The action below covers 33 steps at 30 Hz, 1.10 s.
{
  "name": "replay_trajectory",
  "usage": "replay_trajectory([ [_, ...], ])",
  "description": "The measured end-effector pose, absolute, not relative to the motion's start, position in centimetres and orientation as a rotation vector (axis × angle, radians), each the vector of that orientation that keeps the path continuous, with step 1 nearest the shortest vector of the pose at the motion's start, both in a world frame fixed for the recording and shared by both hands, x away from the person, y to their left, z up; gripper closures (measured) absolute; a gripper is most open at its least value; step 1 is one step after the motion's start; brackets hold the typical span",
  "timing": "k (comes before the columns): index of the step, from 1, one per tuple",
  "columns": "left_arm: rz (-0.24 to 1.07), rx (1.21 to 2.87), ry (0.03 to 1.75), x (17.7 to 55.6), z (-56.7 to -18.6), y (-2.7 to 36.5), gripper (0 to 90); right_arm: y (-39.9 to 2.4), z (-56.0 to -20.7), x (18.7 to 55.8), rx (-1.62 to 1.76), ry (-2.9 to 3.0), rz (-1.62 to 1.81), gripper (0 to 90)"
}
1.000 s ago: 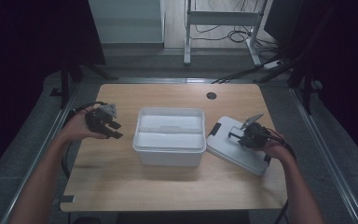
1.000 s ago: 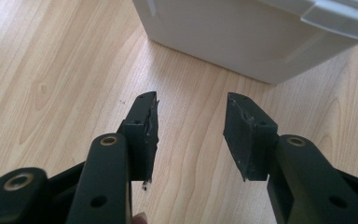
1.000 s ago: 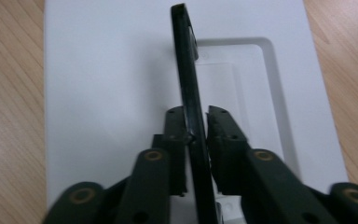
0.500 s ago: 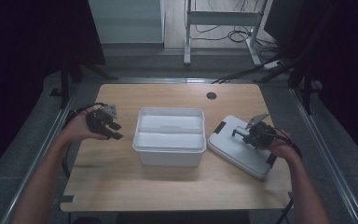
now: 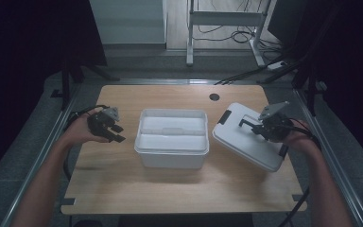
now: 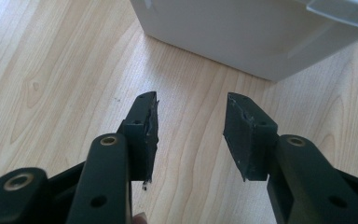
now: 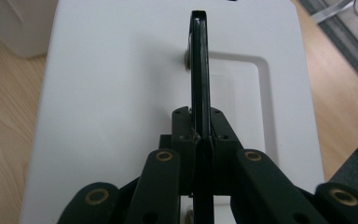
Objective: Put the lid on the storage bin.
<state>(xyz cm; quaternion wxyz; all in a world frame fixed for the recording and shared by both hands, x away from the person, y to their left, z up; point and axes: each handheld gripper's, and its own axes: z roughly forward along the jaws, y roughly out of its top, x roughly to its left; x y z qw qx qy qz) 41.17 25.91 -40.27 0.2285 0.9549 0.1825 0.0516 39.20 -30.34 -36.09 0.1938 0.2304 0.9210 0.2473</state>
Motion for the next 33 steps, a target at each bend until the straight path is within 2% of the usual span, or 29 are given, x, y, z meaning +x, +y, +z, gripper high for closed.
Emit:
replay_trajectory([
  [3,0.139,2.630,0.506,41.1,-40.4,26.1,55.4,-29.8,-34.1,39.2,0.608,2.564,0.702,83.4],
  [11,0.135,2.625,0.522,40.8,-40.7,26.5,55.5,-27.9,-31.7,39.2,0.515,2.559,0.727,83.4],
  [33,0.116,2.628,0.509,40.8,-41.5,26.1,56.1,-22.4,-31.1,40.0,0.349,2.614,0.794,83.3],
])
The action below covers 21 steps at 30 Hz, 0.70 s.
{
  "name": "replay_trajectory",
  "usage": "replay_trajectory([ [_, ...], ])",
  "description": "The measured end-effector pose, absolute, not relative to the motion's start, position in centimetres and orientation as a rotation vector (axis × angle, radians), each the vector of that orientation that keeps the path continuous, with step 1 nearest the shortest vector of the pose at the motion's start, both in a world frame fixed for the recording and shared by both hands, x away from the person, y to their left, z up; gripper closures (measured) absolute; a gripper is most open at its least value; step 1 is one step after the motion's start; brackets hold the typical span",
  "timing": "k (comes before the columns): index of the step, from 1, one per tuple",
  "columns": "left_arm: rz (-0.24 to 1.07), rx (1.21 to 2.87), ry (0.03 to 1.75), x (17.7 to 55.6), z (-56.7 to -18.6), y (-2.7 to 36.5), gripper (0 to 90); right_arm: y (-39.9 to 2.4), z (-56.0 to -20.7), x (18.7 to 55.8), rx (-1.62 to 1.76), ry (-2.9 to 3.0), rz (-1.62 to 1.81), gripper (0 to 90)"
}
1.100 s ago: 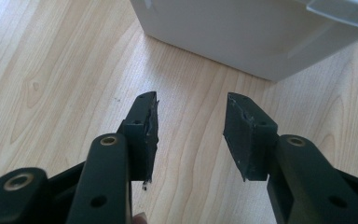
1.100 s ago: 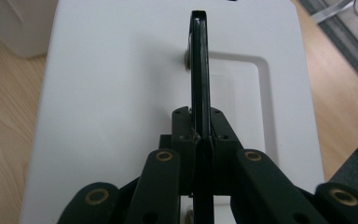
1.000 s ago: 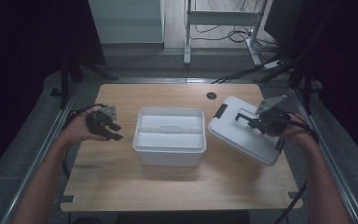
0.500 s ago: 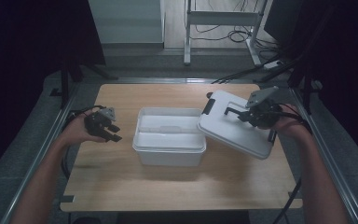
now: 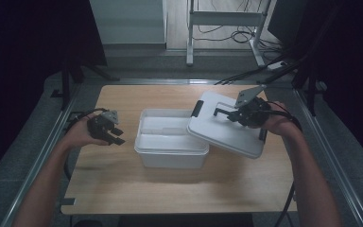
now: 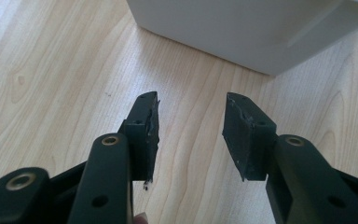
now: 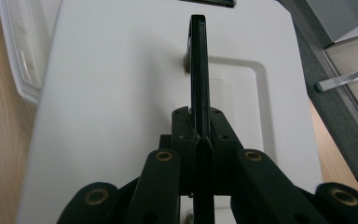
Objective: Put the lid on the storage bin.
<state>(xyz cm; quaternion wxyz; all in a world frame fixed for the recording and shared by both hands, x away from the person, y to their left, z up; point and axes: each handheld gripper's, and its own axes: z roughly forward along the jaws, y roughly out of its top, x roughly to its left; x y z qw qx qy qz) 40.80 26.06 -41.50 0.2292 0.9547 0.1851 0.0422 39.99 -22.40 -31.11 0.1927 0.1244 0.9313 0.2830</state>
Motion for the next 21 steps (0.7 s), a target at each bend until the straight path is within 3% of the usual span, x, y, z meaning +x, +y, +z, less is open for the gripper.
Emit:
replay_trajectory([
  [21,0.100,2.638,0.501,40.7,-42.5,25.9,56.1,-17.7,-31.3,41.0,0.238,2.663,0.830,83.2],
])
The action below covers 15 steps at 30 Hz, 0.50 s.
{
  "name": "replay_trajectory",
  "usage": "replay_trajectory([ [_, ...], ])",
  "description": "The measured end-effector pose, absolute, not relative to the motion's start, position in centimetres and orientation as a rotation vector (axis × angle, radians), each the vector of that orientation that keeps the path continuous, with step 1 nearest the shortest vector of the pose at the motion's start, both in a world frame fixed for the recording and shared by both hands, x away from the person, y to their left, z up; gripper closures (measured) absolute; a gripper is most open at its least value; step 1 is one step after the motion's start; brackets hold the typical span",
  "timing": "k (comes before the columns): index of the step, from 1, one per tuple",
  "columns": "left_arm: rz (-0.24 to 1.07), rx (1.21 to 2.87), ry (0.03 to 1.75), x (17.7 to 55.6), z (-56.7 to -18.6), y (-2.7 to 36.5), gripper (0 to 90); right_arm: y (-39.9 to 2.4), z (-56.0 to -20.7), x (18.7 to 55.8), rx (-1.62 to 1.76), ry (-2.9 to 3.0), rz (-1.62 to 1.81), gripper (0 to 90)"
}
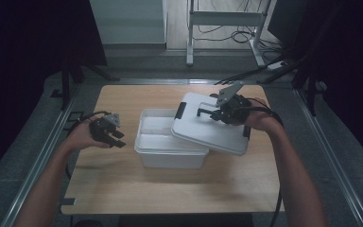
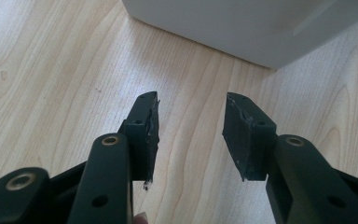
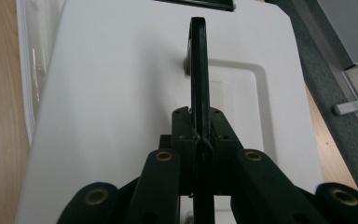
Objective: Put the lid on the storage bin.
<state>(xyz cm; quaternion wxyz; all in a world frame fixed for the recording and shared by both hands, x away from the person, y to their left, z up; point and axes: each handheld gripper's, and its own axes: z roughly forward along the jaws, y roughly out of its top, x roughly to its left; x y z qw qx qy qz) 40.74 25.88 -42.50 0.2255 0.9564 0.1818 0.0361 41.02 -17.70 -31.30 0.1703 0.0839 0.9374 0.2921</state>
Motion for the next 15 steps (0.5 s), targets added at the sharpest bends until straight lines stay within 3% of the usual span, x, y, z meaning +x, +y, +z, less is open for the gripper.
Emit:
replay_trajectory([
  [15,0.094,2.646,0.498,40.7,-42.6,25.7,56.2,-14.9,-31.7,41.6,0.179,2.688,0.862,83.2],
])
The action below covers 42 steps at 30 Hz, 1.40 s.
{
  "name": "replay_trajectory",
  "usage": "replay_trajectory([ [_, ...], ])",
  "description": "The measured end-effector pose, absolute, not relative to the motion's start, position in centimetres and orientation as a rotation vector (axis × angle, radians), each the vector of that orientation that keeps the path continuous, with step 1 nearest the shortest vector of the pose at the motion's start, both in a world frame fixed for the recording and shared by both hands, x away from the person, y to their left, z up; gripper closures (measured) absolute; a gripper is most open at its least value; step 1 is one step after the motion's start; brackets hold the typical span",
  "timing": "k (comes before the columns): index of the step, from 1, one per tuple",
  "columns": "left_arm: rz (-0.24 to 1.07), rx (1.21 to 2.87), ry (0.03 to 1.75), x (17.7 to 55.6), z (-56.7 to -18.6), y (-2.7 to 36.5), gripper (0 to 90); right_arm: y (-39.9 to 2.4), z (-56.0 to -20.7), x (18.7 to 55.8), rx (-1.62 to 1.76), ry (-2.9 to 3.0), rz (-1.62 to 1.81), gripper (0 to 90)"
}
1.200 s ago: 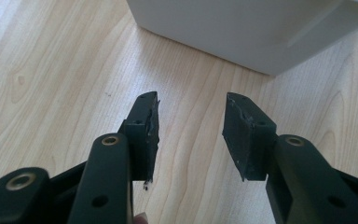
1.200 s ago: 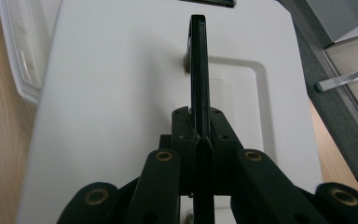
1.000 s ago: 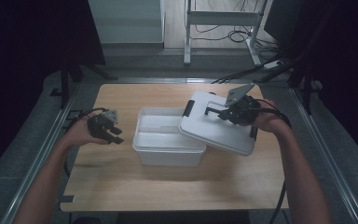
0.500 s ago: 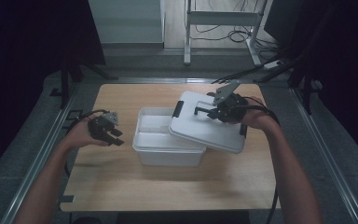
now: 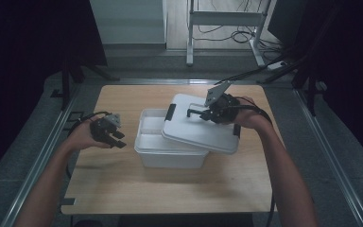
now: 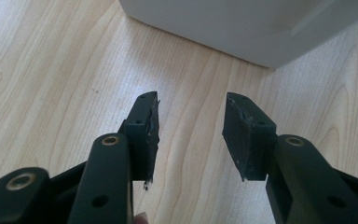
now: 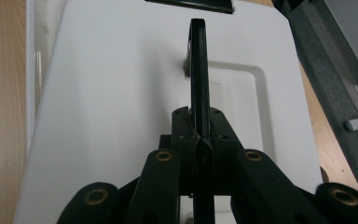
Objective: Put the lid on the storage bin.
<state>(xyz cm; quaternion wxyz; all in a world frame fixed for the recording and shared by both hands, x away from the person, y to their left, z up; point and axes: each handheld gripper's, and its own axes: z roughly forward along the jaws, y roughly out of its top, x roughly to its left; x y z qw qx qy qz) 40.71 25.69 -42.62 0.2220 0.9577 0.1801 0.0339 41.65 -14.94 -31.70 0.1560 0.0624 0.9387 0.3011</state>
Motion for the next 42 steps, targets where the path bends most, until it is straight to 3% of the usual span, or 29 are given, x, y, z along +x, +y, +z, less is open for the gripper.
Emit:
replay_trajectory([
  [42,0.081,2.654,0.511,40.3,-43.2,26.1,56.3,-7.1,-32.1,42.3,-0.034,2.745,0.941,83.2],
])
